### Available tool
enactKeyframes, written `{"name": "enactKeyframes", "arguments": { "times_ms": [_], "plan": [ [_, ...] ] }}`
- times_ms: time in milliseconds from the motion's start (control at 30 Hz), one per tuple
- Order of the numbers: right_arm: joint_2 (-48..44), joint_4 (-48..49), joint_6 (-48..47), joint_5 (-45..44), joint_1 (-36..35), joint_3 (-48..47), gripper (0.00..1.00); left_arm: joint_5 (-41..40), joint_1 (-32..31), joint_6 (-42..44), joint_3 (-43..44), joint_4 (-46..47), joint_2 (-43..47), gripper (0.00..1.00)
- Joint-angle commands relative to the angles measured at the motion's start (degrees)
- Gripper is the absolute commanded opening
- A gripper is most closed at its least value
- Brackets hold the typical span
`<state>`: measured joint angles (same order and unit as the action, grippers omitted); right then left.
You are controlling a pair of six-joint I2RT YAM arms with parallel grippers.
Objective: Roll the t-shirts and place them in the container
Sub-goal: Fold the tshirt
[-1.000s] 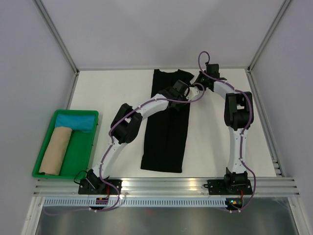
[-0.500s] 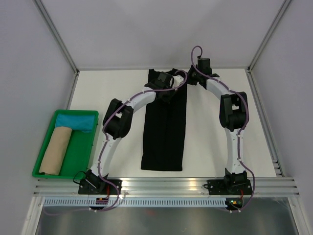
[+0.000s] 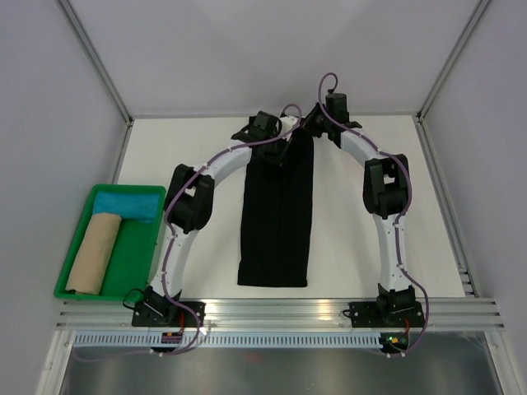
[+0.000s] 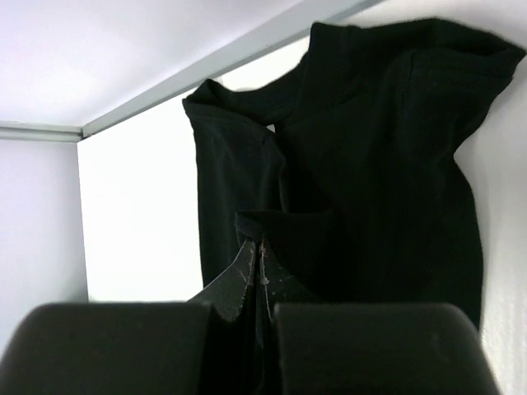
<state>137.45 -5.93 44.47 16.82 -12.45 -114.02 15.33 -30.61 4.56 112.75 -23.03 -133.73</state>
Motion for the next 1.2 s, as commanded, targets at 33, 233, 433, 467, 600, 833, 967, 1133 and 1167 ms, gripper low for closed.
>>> {"name": "enactKeyframes", "arguments": {
  "times_ms": [33, 233, 433, 467, 600, 833, 967, 1133, 1167],
  "plan": [
    [2.3, 1.8, 4.0, -0.1, -1.3, -3.1, 0.0, 4.6, 1.7, -5.9, 0.1, 0.5, 3.9, 0.06],
    [2.5, 3.4, 5.9, -0.2, -1.5, -2.8, 0.0, 4.5, 3.6, -8.9, -1.1, 0.6, 4.4, 0.04],
    [4.6, 3.7, 6.9, -0.5, -3.3, -5.4, 0.0, 3.1, 6.1, -9.2, -2.2, 0.5, 5.0, 0.02],
    [5.1, 3.8, 7.2, -0.5, -3.5, -5.7, 0.0, 3.3, 6.7, -9.7, -2.3, 0.6, 5.0, 0.02],
    [7.1, 4.4, 9.5, -0.6, -4.2, -7.1, 0.0, 3.8, 8.0, -10.4, -3.4, 0.8, 5.1, 0.02],
    [11.3, 5.4, 11.0, -0.6, -5.7, -11.7, 0.04, 4.8, 10.0, -10.9, -4.8, 1.1, 4.8, 0.04],
    [12.5, 8.3, 11.0, 0.0, -6.5, -12.7, 0.23, 4.8, 11.0, -11.5, -5.9, 1.8, 4.8, 0.04],
    [12.4, 9.2, 7.8, 1.2, -6.9, -15.5, 0.4, 4.4, 12.2, -12.1, -6.9, 2.4, 4.8, 0.04],
    [12.0, 9.1, 7.0, 1.1, -6.9, -15.7, 0.42, 4.3, 12.2, -12.2, -7.3, 2.4, 4.9, 0.04]
  ]
}}
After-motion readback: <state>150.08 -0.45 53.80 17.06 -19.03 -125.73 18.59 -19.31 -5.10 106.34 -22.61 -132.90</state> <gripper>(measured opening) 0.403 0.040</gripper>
